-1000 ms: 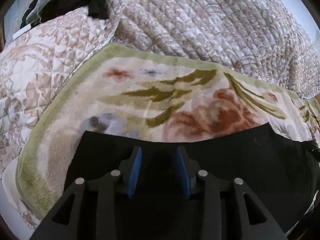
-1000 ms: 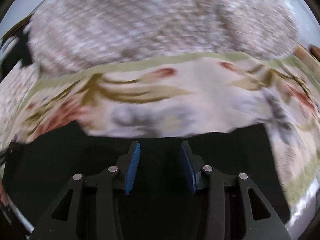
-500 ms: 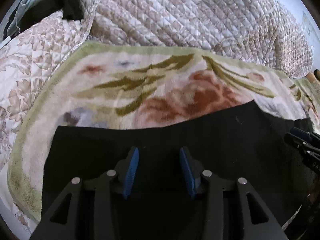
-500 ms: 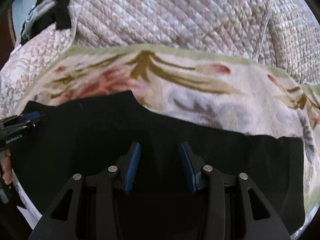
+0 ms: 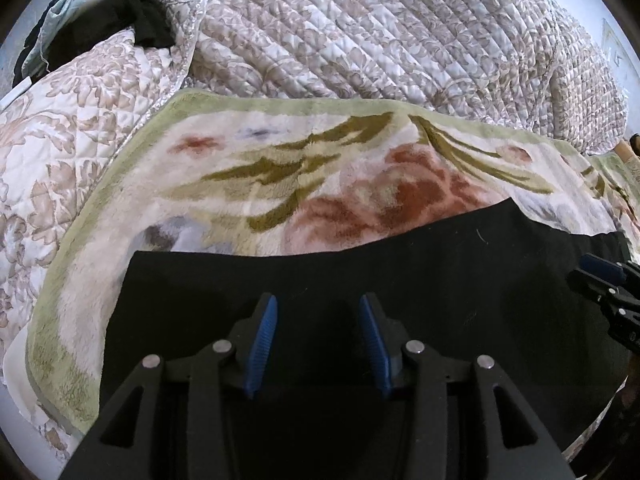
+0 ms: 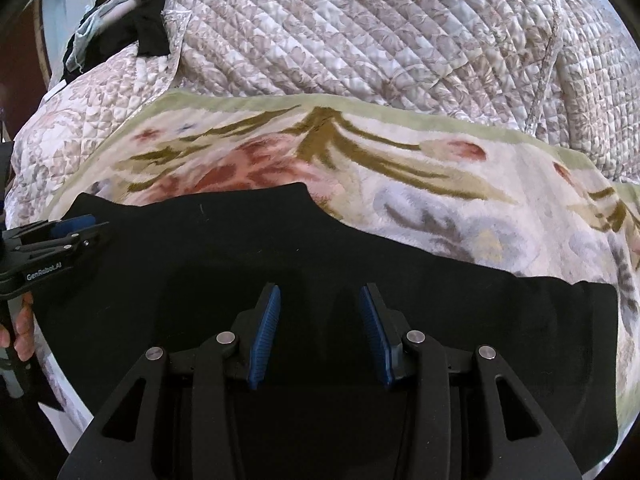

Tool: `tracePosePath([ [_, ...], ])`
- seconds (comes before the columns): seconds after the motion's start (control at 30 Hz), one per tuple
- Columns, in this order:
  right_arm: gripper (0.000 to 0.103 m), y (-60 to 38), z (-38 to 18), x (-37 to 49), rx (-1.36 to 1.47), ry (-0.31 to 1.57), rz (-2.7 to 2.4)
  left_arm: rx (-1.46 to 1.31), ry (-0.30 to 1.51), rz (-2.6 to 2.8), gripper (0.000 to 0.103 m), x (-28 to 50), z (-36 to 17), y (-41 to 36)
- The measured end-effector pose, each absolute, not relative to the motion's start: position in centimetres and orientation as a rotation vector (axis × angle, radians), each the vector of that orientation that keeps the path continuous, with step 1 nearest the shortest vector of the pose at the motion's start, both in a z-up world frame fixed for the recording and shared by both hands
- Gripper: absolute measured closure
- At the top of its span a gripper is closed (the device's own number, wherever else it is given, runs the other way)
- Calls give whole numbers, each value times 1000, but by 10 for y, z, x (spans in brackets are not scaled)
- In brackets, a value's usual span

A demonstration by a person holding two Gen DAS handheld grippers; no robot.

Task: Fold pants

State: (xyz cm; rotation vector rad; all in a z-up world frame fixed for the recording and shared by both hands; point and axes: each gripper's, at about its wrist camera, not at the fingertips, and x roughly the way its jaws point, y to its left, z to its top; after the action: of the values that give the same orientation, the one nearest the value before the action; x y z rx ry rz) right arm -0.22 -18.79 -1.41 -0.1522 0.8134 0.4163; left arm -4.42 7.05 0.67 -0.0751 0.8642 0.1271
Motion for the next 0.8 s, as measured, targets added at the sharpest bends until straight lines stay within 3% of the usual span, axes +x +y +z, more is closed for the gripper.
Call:
tracePosePath([
  [0.8,61,-177,-18,-42,-153,811,499,-65,857,135,57,-76,8,68],
])
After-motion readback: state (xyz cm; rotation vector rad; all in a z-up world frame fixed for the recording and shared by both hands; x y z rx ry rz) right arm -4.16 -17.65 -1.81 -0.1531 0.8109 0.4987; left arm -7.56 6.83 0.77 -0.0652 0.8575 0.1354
